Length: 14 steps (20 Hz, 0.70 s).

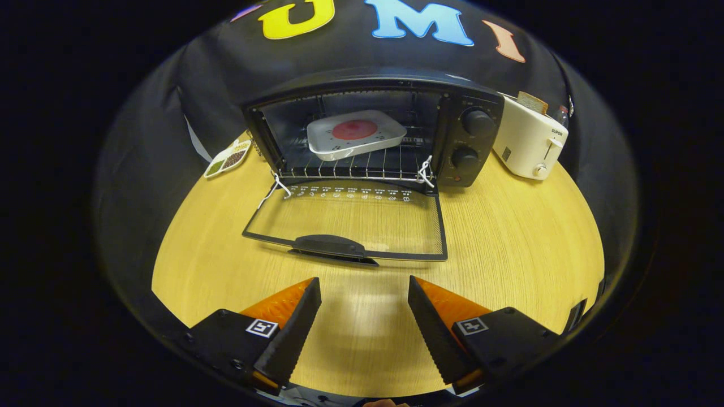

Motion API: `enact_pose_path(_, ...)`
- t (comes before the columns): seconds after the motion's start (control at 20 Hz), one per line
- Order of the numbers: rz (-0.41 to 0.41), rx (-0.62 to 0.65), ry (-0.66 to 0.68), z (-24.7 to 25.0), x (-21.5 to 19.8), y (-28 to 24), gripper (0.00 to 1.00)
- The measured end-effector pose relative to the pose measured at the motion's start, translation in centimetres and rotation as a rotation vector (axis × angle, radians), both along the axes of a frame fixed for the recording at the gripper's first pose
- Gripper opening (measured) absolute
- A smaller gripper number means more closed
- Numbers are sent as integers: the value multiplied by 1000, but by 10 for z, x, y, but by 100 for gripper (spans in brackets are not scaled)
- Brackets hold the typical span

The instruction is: Open the toaster oven, put the food inside, and close the toaster oven door.

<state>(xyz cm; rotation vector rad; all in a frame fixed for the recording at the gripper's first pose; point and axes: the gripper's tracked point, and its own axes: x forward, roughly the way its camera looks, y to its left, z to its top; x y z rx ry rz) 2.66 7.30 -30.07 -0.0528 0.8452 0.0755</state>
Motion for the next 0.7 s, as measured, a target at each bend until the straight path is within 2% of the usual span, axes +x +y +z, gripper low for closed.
enact_pose_path(0.25, -35, -81, 76, -29, 8, -2, 99)
enact_pose_path(0.7, -134, -51, 93, -36, 36, 1, 99)
